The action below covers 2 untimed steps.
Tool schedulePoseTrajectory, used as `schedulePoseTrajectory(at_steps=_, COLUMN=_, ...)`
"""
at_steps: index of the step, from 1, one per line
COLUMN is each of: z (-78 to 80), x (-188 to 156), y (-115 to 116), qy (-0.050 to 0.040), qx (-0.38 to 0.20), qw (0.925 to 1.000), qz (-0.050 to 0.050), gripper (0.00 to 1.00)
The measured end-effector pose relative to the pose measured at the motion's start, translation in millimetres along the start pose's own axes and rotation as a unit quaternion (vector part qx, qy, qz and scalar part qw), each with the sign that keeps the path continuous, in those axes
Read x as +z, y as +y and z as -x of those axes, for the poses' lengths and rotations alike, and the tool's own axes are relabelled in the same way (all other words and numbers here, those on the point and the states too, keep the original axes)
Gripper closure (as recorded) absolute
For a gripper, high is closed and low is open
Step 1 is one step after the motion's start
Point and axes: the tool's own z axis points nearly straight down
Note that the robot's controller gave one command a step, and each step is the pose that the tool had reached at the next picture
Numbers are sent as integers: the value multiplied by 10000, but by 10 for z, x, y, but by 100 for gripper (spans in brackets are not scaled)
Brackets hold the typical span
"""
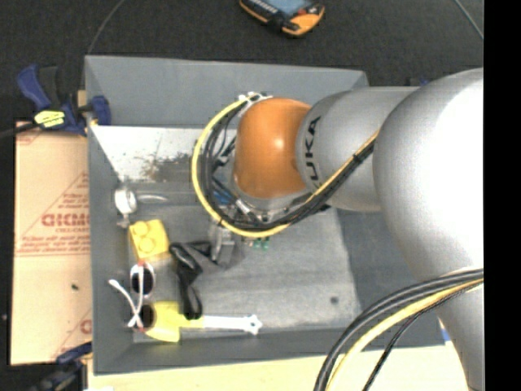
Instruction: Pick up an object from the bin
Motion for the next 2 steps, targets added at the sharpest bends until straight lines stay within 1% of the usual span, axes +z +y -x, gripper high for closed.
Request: schedulePoseTrajectory(at_steps=2, z=10, x=-180, y=1, qy=-19, qx=2, qw=10000, qz=6, gripper=100)
